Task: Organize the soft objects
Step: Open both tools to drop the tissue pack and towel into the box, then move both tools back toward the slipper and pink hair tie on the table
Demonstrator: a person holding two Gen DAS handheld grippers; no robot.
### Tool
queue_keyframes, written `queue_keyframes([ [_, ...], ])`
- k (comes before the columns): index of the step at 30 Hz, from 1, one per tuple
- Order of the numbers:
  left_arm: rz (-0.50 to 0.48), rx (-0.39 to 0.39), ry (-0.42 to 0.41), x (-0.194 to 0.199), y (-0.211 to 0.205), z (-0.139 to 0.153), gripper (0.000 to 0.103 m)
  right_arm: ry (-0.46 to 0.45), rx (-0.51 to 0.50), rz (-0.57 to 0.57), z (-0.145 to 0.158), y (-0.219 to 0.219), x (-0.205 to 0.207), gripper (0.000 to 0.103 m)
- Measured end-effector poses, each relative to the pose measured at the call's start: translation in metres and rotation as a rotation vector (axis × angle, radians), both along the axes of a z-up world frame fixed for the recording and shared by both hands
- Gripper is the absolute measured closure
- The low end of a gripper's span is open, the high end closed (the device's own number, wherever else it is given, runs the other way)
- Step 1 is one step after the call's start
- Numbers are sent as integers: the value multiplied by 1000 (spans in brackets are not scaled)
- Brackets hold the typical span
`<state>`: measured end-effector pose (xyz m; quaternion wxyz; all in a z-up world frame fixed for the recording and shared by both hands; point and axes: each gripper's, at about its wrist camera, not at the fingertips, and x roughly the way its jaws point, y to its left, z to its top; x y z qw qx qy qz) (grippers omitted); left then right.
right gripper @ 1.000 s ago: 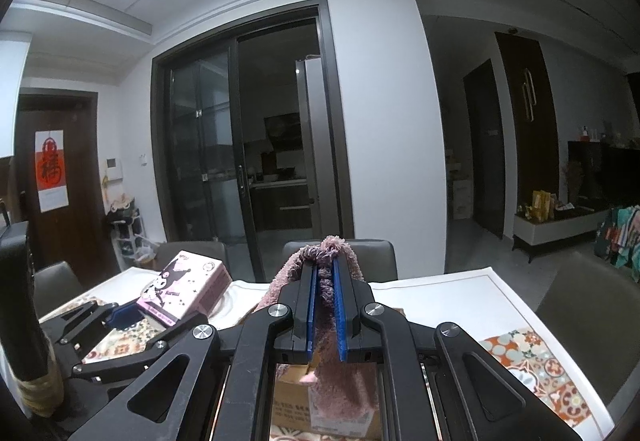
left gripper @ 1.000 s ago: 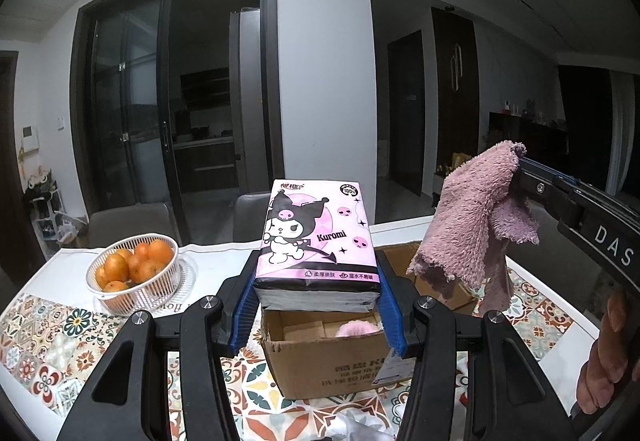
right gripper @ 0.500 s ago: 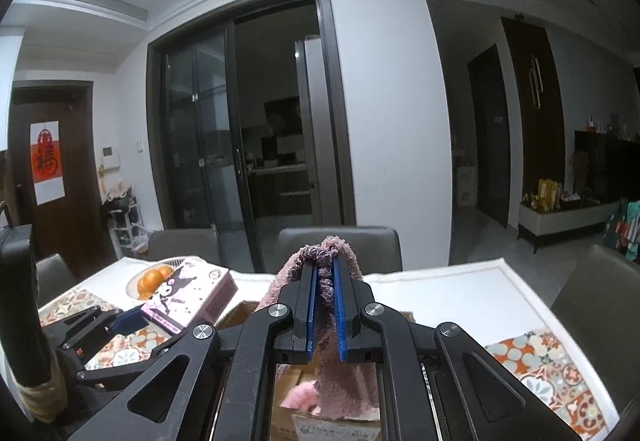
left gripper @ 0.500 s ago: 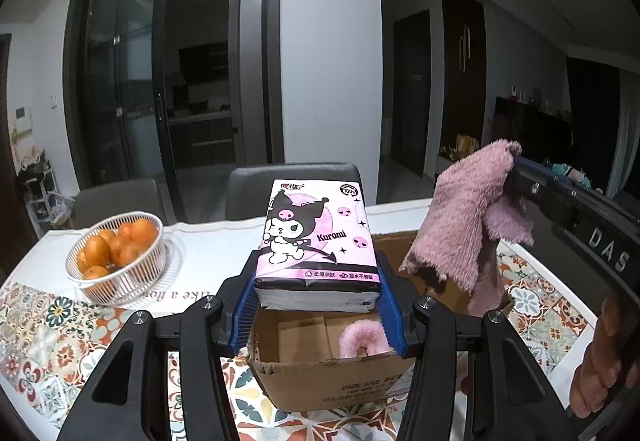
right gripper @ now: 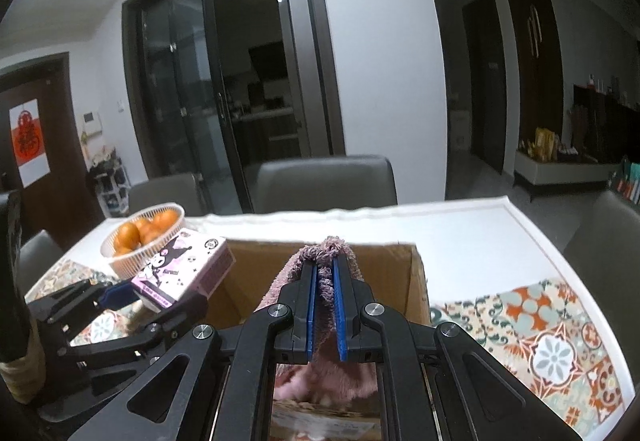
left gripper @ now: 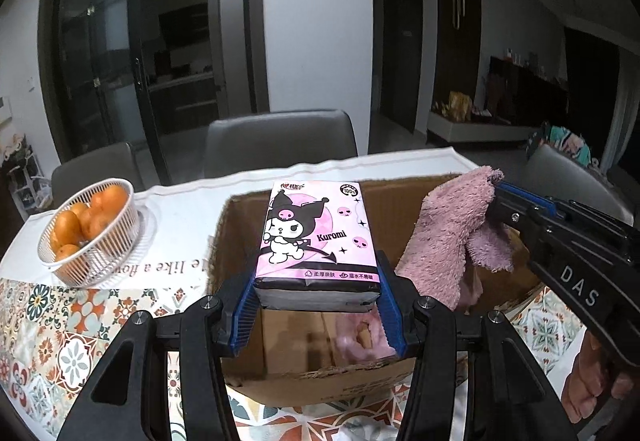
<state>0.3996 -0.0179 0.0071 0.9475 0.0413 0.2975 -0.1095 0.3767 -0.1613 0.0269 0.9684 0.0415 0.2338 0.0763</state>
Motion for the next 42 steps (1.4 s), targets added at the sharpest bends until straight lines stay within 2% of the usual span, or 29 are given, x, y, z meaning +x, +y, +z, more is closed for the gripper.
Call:
queue_keyframes([
  [6, -12, 35, 52, 9, -8, -9, 51, 60, 0, -12, -12, -6, 11, 93],
  [7, -13, 38, 54, 9, -9, -9, 48, 71, 2, -13, -13, -7, 13, 92],
  [8, -12, 44, 57, 9, -10, -9, 40, 83, 2, -13, -15, -8, 14, 89],
  [9, -7, 49, 57, 9, -10, -9, 37, 98, 6, -13, -16, -7, 16, 77],
  [11, -3, 53, 48, 6, -10, -8, 34, 103, 9, -23, -18, -10, 16, 62],
  [14, 13, 58, 40, 1, -8, -6, 28, 89, -8, -46, -16, -13, 11, 60],
  [20, 29, 73, 6, -17, -4, -1, 22, 70, -29, -73, -10, -14, -5, 52],
  [25, 45, 82, -45, -40, 2, 9, 16, 60, -30, -78, -5, -10, -26, 51],
  [29, 51, 80, -67, -58, 7, 19, 14, 46, -10, -91, 1, -10, -43, 51],
  [42, 78, 62, -145, -120, 26, 47, 9, -27, 16, -105, 28, -1, -105, 40],
])
